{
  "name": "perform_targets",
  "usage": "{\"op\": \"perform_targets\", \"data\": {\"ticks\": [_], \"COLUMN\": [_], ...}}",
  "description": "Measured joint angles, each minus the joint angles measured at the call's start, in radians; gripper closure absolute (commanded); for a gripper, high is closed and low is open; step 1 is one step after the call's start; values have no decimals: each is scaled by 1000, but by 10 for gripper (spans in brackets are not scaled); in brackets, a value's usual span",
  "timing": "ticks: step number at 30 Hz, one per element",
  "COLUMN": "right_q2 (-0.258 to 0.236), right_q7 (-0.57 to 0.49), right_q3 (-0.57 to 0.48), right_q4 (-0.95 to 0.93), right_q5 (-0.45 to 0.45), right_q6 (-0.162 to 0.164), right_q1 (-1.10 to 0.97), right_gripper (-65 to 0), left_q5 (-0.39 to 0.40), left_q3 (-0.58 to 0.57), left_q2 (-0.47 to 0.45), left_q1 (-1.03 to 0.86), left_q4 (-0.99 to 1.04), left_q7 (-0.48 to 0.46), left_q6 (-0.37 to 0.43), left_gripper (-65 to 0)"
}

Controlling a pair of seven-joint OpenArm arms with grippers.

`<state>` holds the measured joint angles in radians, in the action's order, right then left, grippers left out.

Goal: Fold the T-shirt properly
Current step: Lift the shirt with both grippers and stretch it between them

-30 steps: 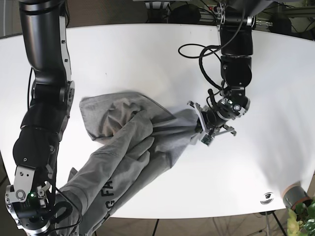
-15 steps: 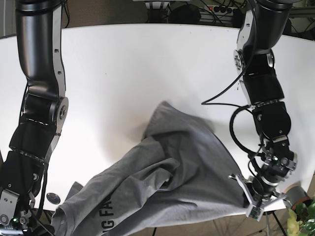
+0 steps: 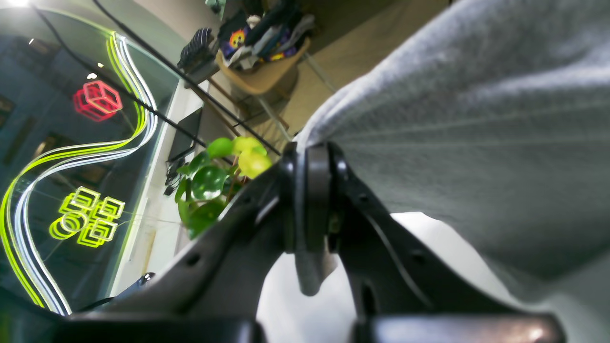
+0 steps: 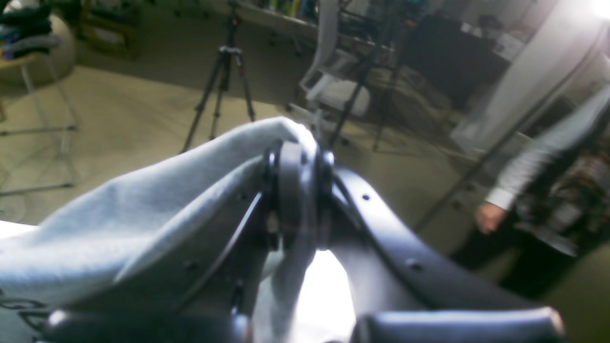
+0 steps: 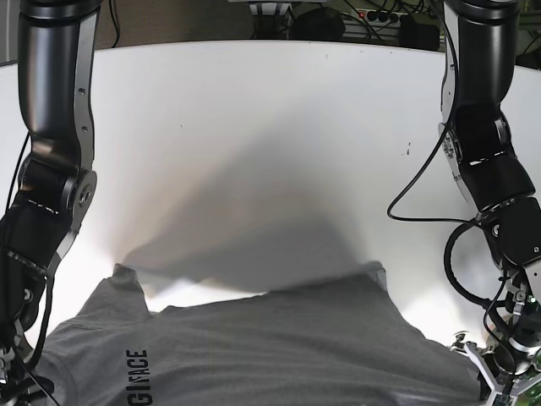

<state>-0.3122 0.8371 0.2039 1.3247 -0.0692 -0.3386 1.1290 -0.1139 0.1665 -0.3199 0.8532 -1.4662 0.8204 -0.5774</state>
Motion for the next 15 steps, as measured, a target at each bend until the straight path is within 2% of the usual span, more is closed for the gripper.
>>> {"op": "perform_targets", "data": {"ticks": [4, 9, 15], "right_q2": [-15, -8, 20], "right_q7": [56, 87, 156], "right_q3": [33, 32, 143], "right_q4": [110, 251, 439], "right_q5": [-14, -14, 92], "right_q6": [6, 5, -2], "right_q1": [-103, -237, -473], "right_gripper": [-35, -35, -35], "left_q5": [3, -3, -5], "left_q3": [77, 125, 171], "left_q2": [0, 0, 3], "left_q1": [-72, -128, -316], "left_q4": [-42, -61, -181], "left_q7": [39, 56, 82], "left_q6": [-18, -81, -113], "left_gripper": [0, 0, 0]}}
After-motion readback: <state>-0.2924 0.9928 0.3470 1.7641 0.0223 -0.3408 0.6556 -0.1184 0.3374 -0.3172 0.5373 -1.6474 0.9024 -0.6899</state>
